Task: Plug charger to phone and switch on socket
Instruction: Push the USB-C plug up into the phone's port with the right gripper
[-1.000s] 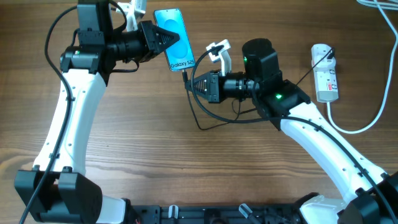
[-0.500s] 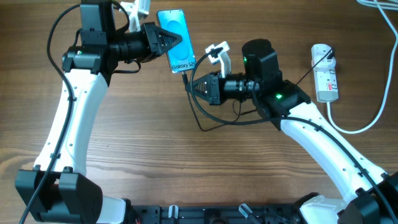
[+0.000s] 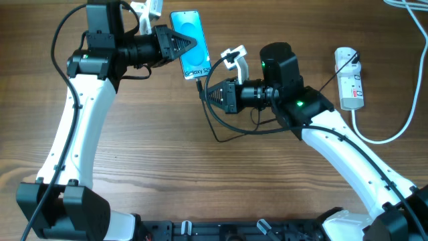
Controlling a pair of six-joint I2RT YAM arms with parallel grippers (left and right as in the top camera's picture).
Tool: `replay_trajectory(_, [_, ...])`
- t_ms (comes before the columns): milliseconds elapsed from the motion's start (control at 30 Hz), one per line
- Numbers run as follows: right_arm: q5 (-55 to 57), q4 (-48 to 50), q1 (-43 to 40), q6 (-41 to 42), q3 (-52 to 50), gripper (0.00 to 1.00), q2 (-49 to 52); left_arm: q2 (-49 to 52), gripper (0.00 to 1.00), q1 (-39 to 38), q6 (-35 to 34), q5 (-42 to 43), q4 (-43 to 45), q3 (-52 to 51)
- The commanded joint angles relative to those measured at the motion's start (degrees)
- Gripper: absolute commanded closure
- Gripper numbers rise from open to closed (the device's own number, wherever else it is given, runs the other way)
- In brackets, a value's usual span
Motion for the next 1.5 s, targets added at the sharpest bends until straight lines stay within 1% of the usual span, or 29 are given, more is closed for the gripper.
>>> replay_trajectory(0, [-1.36, 0.44, -0.20, -1.14, 0.81, 0.96, -0.13, -1.60, 0.96, -0.22, 1.88, 1.40, -0.26, 0.09])
replay_trajectory(67, [-0.79, 0.33, -0.20, -1.03, 0.81, 0.96, -0.13, -1.60, 0.96, -0.22, 3.06, 1.40, -1.27, 0.09])
replay_trajectory(533, [4.63, -0.33, -0.20, -0.57, 0.81, 0.96, -0.13, -1.60, 0.96, -0.15, 3.04, 1.38, -1.27, 0.11])
replay_trajectory(633, [5.60, -0.04, -0.20, 0.55, 0.81, 0.96, -0.13, -1.60, 0.96, -0.17, 3.04, 1.40, -1.29, 0.11])
replay_trajectory(767, [6.23, 2.58, -0.20, 5.18, 0.81, 0.96, -0.13, -1.60, 0.96, -0.22, 3.04, 1.42, -1.33, 0.11])
replay_trajectory(867, [6.99, 3.80, -0.20, 6.54, 0.81, 0.96, -0.13, -1.60, 0.96, -0.22, 3.08, 1.42, -1.75, 0.11])
replay_trajectory(967, [7.76, 4.33, -0.20, 6.95, 0.83, 0.96, -0.13, -1.60, 0.96, -0.22, 3.13, 1.42, -1.84, 0.11])
replay_trajectory(1067, [7.76, 6.12, -0.20, 6.93, 0.83, 0.96, -0.13, -1.60, 0.96, -0.22, 4.79, 1.42, -3.32, 0.09])
replay_trajectory(1133, [7.76, 7.65, -0.20, 6.93, 0.83, 0.96, -0.13, -1.60, 0.96, -0.22, 4.74, 1.42, -3.82, 0.11])
replay_trajectory(1467, [8.66, 9.22, -0.20, 6.45, 0.81, 0.96, -0.13, -1.60, 0.96, -0.55, 4.33, 1.44, -5.92, 0.09])
